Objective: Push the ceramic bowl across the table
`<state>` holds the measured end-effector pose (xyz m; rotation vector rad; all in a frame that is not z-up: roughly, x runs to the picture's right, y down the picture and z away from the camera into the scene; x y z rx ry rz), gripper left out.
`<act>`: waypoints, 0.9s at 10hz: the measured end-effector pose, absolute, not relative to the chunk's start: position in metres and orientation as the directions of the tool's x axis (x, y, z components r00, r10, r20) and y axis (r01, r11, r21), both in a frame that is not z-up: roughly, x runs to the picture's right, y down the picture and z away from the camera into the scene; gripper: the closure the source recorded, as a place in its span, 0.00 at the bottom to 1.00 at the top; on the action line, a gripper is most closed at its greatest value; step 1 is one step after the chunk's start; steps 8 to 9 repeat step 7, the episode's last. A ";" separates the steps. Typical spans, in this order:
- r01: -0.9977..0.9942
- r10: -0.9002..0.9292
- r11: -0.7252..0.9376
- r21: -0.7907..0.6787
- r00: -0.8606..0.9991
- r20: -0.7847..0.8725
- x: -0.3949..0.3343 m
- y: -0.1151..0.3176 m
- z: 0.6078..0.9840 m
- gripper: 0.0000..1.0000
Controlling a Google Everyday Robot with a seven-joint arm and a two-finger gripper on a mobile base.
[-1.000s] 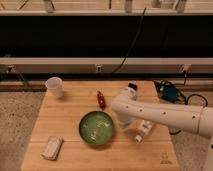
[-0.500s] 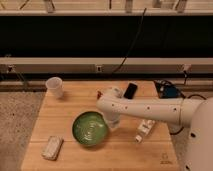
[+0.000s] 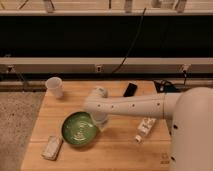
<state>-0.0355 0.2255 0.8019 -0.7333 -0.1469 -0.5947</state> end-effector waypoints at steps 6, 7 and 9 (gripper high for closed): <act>0.626 -0.516 0.541 -0.562 0.774 0.366 -0.071 0.224 0.799 1.00; 0.641 -0.528 0.529 -0.557 0.762 0.375 -0.077 0.224 0.799 1.00; 0.641 -0.528 0.529 -0.557 0.762 0.375 -0.077 0.224 0.799 1.00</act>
